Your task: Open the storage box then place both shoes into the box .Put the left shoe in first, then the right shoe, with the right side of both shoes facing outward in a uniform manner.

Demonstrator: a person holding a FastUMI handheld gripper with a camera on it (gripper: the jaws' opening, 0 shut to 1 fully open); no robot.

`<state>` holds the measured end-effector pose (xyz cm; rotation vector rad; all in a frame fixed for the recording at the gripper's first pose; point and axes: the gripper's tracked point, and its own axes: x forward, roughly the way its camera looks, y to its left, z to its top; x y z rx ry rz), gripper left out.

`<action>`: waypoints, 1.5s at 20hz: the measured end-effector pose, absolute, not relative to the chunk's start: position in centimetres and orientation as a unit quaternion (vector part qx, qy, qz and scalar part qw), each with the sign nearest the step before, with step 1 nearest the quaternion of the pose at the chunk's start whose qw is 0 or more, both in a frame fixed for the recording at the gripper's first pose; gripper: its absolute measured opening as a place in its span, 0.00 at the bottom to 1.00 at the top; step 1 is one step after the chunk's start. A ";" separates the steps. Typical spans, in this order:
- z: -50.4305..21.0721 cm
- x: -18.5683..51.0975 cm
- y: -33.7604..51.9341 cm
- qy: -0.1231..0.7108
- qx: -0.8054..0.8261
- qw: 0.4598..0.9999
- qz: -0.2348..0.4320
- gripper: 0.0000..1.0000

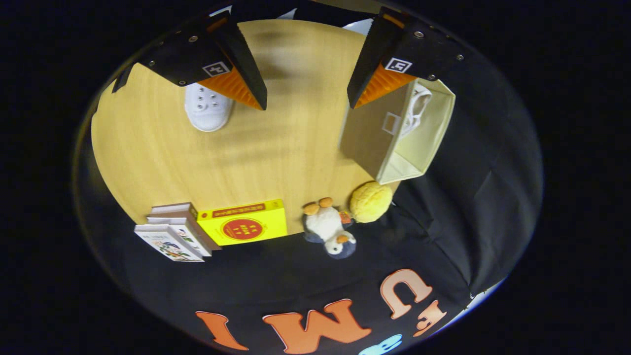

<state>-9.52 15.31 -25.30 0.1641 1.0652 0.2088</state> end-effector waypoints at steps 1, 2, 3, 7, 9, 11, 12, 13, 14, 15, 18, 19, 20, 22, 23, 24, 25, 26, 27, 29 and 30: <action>-25.7 -9.8 13.5 0.503 0.074 0.857 0.084 0.97; -26.1 -10.4 11.8 0.505 0.071 0.857 0.076 0.96; -26.5 -11.4 10.3 0.508 0.062 0.856 0.069 0.96; -28.9 -14.6 4.3 0.519 0.004 0.854 0.036 0.90; -30.1 -16.5 2.8 0.532 -0.006 0.846 0.031 0.86; -31.2 -18.0 1.9 0.547 -0.009 0.837 0.032 0.83; -31.7 -18.5 1.7 0.551 -0.010 0.834 0.033 0.82; -32.2 -18.8 1.6 0.555 -0.013 0.831 0.036 0.82; -32.8 -19.1 1.4 0.560 -0.020 0.827 0.037 0.80; -33.3 -19.4 1.2 0.565 -0.029 0.823 0.042 0.80; -34.8 -19.3 0.5 0.573 -0.055 0.816 0.045 0.77; -35.3 -19.1 0.6 0.574 -0.057 0.816 0.048 0.77; -35.7 -18.8 0.4 0.570 -0.060 0.818 0.047 0.77; -36.2 -17.7 0.5 0.554 -0.058 0.829 0.048 0.71; -36.5 -17.7 0.9 0.551 -0.050 0.831 0.053 0.66; -36.4 -17.4 1.2 0.540 -0.042 0.839 0.055 0.61; -36.3 -17.1 1.4 0.525 -0.045 0.848 0.058 0.57; -36.0 -16.9 1.3 0.510 -0.060 0.856 0.060 0.47; -36.0 -16.7 1.1 0.498 -0.073 0.862 0.062 0.42; -36.5 -16.2 0.7 0.491 -0.072 0.866 0.061 0.32; -36.8 -16.2 0.8 0.495 -0.059 0.865 0.063 0.32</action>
